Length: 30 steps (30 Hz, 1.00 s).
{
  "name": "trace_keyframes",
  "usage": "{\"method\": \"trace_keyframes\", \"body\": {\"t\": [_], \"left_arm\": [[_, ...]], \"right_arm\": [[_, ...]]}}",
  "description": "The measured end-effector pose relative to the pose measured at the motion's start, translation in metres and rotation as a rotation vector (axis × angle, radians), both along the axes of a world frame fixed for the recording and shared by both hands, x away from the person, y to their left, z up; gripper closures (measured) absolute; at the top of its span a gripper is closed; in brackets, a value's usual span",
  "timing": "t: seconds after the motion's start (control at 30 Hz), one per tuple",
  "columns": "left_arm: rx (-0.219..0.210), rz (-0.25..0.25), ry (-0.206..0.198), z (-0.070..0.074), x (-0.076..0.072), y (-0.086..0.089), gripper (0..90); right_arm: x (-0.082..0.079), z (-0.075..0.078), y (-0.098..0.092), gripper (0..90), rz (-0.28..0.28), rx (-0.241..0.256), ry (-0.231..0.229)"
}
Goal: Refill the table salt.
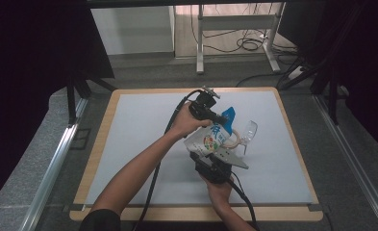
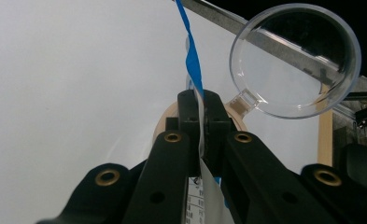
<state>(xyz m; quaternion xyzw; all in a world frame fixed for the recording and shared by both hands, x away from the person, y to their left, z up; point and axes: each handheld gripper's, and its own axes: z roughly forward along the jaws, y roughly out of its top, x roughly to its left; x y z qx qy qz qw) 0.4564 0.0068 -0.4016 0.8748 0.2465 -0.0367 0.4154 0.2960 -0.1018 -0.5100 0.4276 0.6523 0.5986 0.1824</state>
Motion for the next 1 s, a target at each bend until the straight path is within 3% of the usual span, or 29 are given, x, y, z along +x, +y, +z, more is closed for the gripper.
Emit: {"method": "trace_keyframes", "body": {"t": [0.37, 0.63, 1.0], "left_arm": [[-0.018, 0.001, -0.003, -0.001, -0.004, 0.008, 89.2], [-0.027, -0.002, -0.007, -0.002, -0.008, 0.012, 89.3], [-0.056, -0.003, -0.024, -0.004, -0.016, 0.02, 89.4]], "right_arm": [[0.0, -0.008, -0.001, 53.4, -0.016, -0.127, 0.002], [0.003, -0.015, -0.003, 51.8, -0.006, -0.206, 0.052], [0.005, -0.02, -0.005, 47.1, 0.022, -0.268, 0.086]]}}
